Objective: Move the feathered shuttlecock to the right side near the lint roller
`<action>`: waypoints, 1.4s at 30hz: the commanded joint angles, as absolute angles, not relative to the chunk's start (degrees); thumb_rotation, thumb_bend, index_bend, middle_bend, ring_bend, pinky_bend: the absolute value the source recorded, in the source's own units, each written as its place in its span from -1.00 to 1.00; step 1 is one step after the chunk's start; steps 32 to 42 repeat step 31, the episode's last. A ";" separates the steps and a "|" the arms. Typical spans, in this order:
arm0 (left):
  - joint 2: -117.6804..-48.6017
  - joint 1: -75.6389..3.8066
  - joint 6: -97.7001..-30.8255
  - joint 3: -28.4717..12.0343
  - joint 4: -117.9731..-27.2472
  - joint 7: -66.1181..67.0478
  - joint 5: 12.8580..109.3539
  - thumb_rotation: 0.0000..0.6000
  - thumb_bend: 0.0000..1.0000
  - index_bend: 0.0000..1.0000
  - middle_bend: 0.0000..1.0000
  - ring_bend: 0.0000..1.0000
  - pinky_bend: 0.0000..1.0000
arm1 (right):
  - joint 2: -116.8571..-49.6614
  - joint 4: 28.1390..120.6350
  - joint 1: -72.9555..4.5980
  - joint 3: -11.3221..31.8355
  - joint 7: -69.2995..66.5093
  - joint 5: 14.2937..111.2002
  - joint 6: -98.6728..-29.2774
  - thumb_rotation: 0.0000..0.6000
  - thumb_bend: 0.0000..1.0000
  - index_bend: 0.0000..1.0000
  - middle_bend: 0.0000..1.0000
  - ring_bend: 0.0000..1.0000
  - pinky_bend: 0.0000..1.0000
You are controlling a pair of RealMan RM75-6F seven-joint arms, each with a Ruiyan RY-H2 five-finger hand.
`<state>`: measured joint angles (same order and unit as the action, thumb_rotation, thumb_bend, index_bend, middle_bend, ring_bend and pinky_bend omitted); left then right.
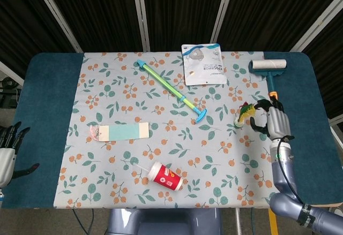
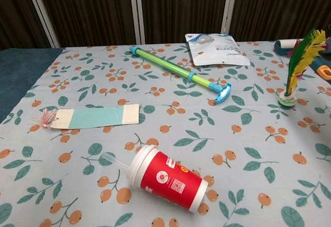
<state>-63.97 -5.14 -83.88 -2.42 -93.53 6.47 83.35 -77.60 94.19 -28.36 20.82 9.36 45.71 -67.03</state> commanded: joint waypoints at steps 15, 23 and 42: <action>-63.90 -5.10 -83.89 -2.38 -93.54 6.25 83.41 0.85 -0.71 -0.77 -1.00 -1.00 -1.00 | -73.42 95.94 -24.24 18.33 6.27 52.29 -70.50 1.00 -0.39 -0.64 -0.84 -1.00 -1.00; -63.90 -5.09 -83.93 -2.35 -93.51 6.23 83.50 0.84 -0.71 -0.77 -1.00 -1.00 -1.00 | -70.58 88.71 -19.53 11.99 4.49 69.42 -79.13 1.00 -0.48 -0.67 -0.88 -1.00 -1.00; -64.02 -5.03 -84.07 -2.44 -93.47 6.41 83.34 0.83 -0.71 -0.77 -1.00 -1.00 -1.00 | -70.71 78.16 -16.38 5.28 5.13 82.66 -85.54 1.00 -0.61 -0.87 -1.00 -1.00 -1.00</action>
